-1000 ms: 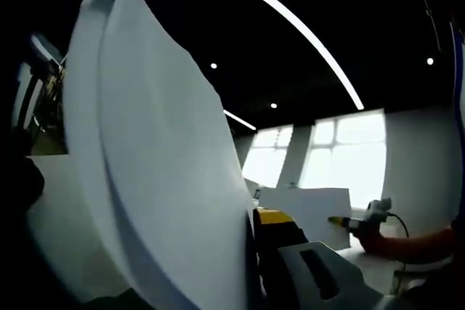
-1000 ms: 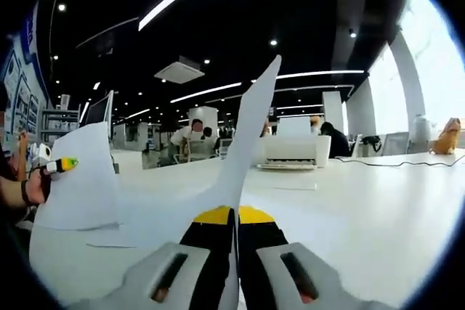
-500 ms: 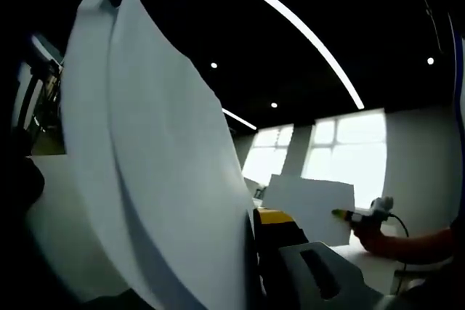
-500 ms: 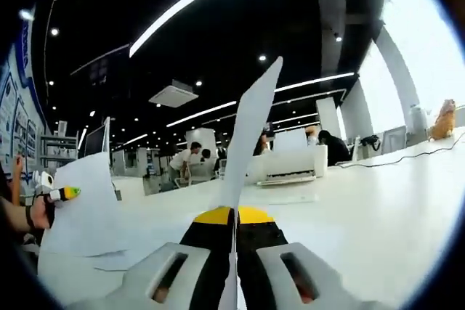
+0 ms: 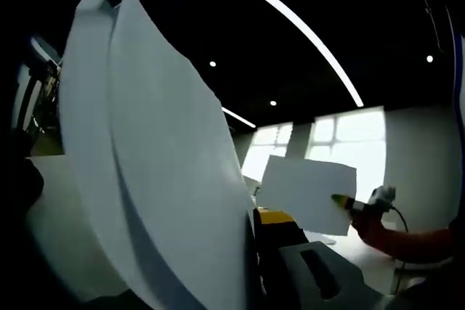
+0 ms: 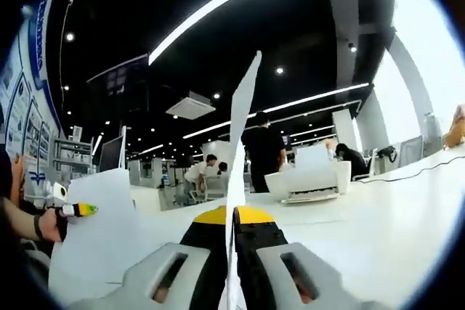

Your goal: Organize the stack of printing papers by aligning and flattening the scattered papers on the table

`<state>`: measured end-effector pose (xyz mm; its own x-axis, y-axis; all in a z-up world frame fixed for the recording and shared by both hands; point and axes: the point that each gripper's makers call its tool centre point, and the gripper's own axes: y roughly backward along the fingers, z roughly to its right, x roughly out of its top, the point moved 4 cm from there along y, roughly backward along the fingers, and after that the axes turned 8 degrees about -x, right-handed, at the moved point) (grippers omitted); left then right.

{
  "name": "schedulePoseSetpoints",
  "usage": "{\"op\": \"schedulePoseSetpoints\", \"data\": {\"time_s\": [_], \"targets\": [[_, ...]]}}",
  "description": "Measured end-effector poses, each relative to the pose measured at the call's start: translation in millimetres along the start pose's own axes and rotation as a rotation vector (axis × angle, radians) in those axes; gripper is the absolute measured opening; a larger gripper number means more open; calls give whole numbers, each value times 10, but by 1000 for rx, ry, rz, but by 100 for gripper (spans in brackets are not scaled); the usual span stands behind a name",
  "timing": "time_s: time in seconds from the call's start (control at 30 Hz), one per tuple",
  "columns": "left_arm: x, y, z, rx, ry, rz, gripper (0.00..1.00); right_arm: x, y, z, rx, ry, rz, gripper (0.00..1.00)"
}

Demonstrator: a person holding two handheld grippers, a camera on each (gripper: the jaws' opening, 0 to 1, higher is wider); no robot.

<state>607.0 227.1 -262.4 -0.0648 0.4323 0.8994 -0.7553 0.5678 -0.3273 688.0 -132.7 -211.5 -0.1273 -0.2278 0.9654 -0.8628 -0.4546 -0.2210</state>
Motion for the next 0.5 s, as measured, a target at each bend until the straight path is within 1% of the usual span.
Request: {"op": "schedulePoseSetpoints", "data": {"time_s": [0.1, 0.23, 0.43, 0.5], "targets": [[2, 3, -2, 0, 3, 2, 9, 67, -45, -258, 29, -7, 23, 0], [1, 3, -6, 0, 2, 0, 9, 153, -111, -442, 69, -19, 41, 0], [6, 7, -13, 1, 4, 3, 9, 363, -156, -720, 130, -36, 91, 0], [6, 8, -17, 1, 4, 3, 9, 449, -165, -878, 162, -32, 108, 0]]}}
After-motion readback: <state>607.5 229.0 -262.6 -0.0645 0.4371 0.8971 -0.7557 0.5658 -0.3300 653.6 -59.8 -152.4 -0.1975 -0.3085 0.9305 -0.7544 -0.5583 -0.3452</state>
